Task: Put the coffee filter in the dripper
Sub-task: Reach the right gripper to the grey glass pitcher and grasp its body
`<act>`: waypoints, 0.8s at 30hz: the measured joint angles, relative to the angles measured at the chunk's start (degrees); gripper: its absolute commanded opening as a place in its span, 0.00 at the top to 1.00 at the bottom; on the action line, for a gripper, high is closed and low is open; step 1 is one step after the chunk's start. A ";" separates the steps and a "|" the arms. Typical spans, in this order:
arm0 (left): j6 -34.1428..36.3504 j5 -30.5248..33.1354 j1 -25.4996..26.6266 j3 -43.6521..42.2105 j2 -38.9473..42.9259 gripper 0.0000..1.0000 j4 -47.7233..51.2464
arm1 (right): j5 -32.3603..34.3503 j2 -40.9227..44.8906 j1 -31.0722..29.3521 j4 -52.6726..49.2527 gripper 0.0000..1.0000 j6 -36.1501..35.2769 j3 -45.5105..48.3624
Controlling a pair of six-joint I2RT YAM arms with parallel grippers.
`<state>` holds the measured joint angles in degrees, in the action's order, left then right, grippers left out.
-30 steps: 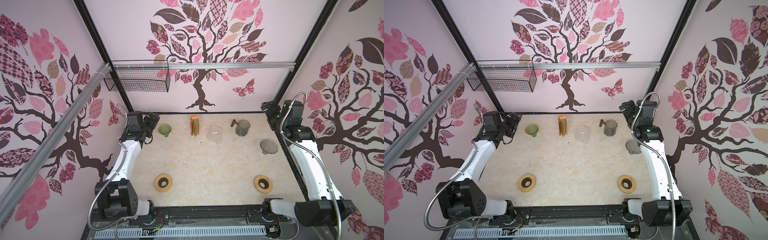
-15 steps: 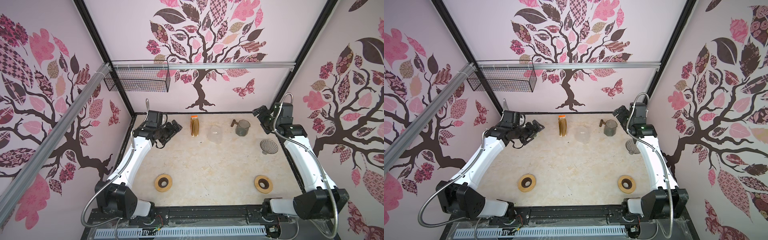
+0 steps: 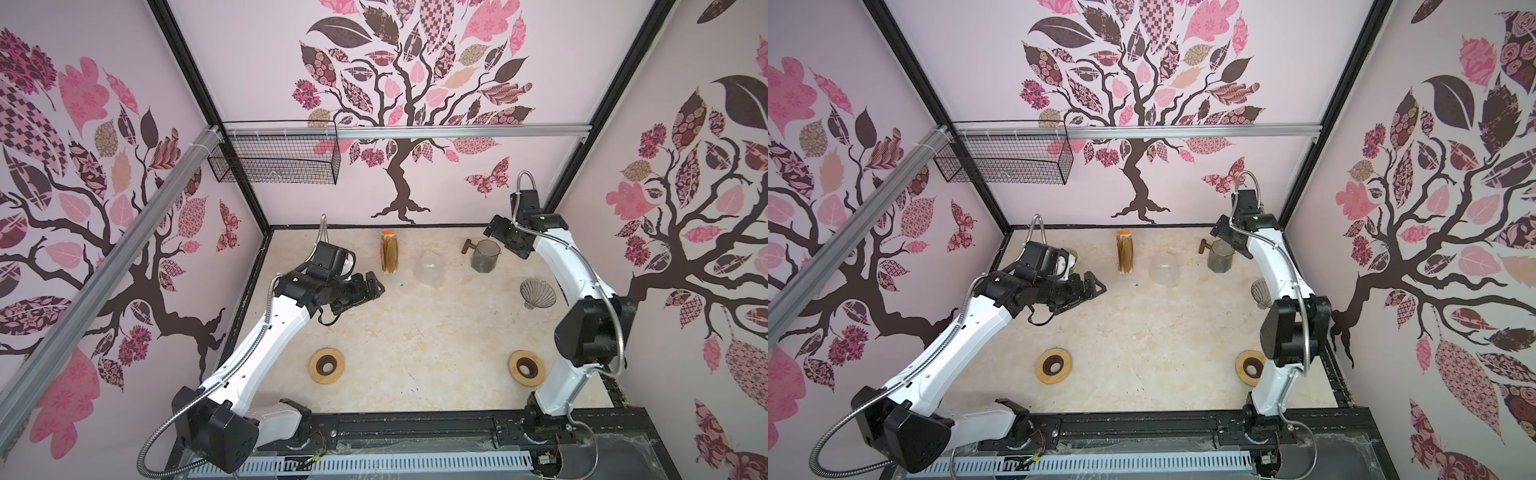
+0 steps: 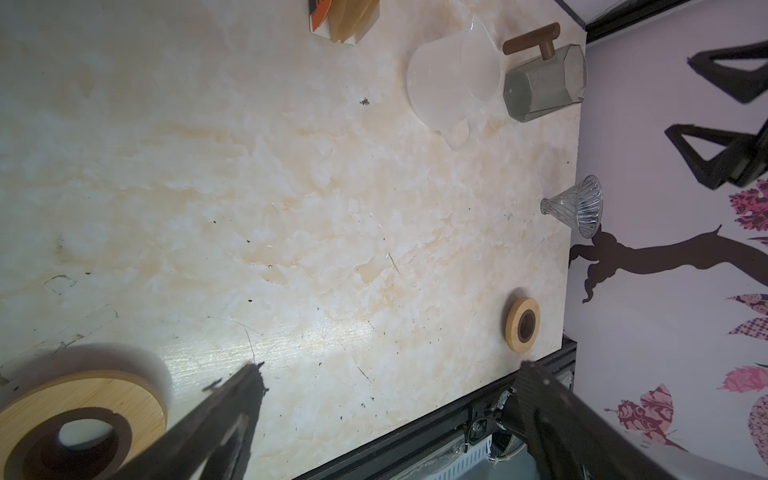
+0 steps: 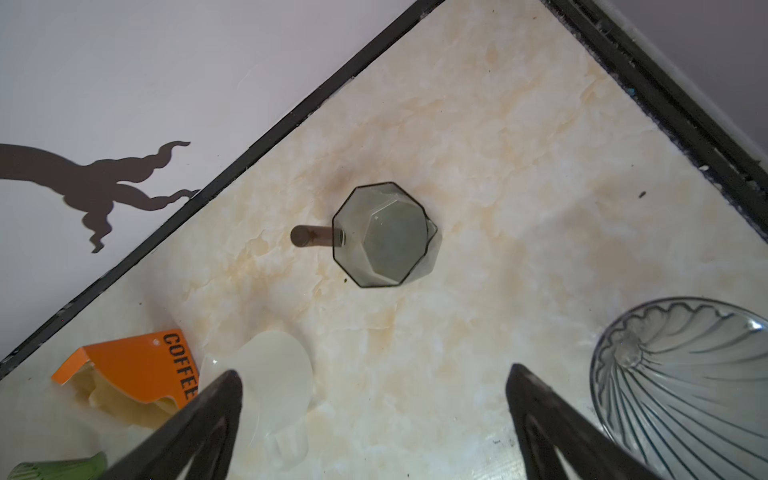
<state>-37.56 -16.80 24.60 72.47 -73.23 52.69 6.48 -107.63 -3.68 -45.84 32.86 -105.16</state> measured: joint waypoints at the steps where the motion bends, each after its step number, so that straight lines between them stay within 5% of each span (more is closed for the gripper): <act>1: 0.35 -0.09 0.35 0.04 -0.26 0.02 0.11 | 0.63 -2.51 0.00 -1.29 0.00 -0.85 -2.62; 13: 3.56 -0.28 2.47 0.04 -0.96 0.02 0.57 | 1.84 -27.63 0.81 -15.89 0.00 -5.99 -37.77; 24: 4.35 -0.39 2.93 -1.05 -0.57 0.02 -0.07 | 0.55 -30.82 1.53 -18.40 0.00 -7.63 -37.51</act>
<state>-33.21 -17.19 27.53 71.42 -73.80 52.62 7.03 -138.45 -2.15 -64.25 25.23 -142.67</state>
